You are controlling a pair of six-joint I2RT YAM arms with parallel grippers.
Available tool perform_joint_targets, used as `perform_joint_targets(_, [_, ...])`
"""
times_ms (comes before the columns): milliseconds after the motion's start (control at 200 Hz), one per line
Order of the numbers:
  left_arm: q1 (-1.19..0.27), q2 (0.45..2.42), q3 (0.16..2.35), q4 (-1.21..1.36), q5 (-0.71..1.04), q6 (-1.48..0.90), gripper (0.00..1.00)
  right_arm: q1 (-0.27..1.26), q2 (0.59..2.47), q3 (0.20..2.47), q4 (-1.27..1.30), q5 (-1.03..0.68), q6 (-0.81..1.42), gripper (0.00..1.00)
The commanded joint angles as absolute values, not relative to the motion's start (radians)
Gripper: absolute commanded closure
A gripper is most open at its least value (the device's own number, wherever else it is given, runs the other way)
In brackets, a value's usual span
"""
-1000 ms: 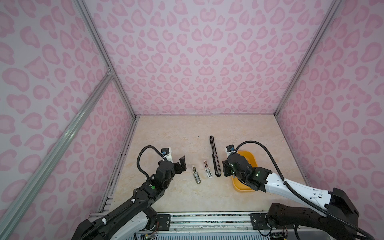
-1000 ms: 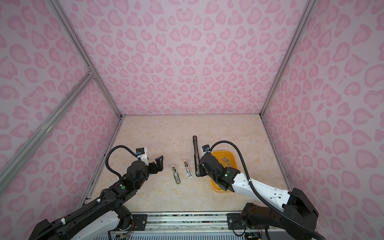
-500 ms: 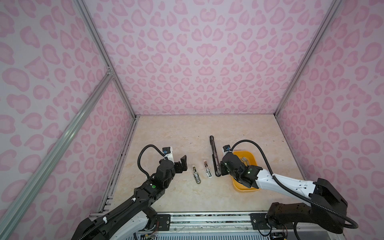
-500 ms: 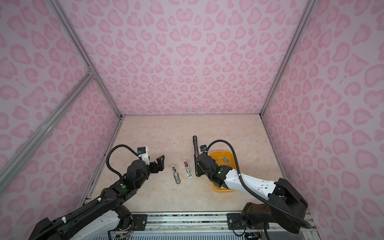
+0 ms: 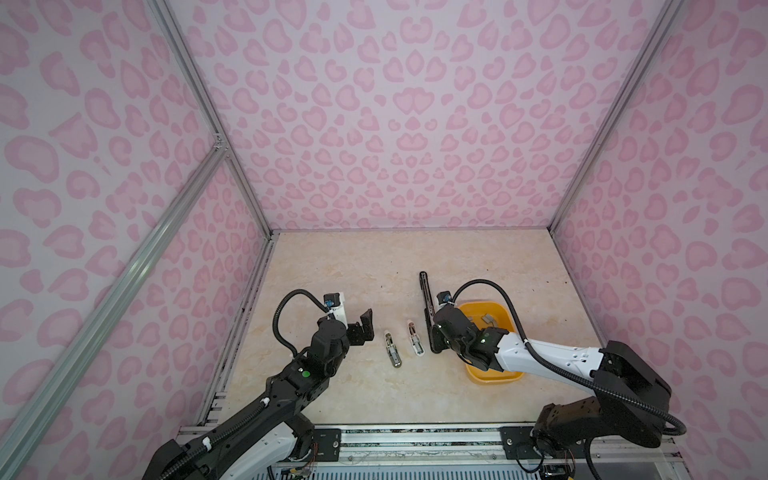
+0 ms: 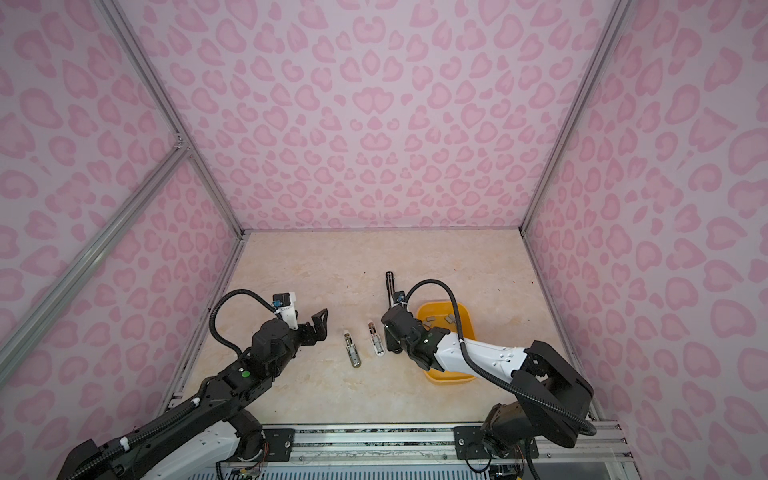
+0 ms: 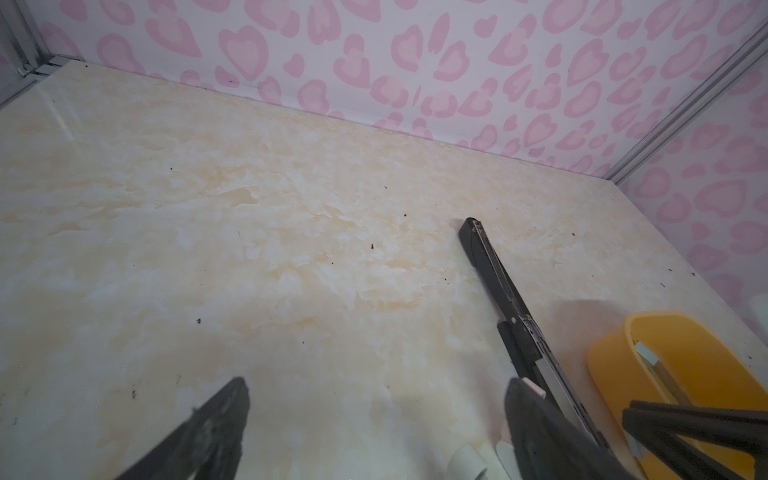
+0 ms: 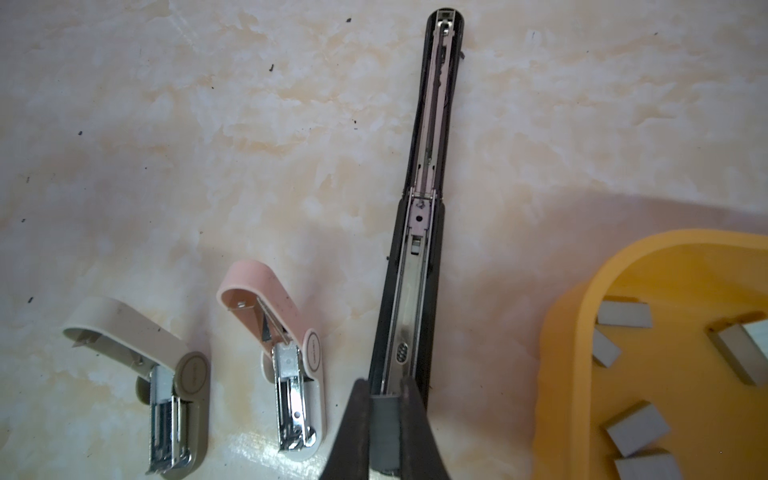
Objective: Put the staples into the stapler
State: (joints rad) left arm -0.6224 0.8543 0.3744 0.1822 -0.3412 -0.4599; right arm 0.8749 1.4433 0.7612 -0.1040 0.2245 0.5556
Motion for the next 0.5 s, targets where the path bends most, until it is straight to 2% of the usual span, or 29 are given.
perform_joint_targets(0, [-0.621, 0.828, 0.35, 0.216, -0.369, -0.484, 0.03, 0.877, 1.43, 0.755, -0.101, 0.244, 0.569, 1.0])
perform_joint_targets(225, [-0.621, 0.744, 0.303, 0.25, -0.364, -0.484, 0.03, 0.881, 1.394, 0.747, -0.095, 0.264, 0.601, 1.0])
perform_joint_targets(345, [-0.621, 0.765, 0.291, 0.271, -0.349, -0.498, 0.03, 0.882, 1.414, 0.807, -0.107, 0.203, 0.63, 1.0])
perform_joint_targets(495, [-0.621, 0.826, 0.323, 0.264, -0.314, -0.493, 0.03, 0.887, 1.434, 0.812, -0.12, 0.255, 0.618, 1.0])
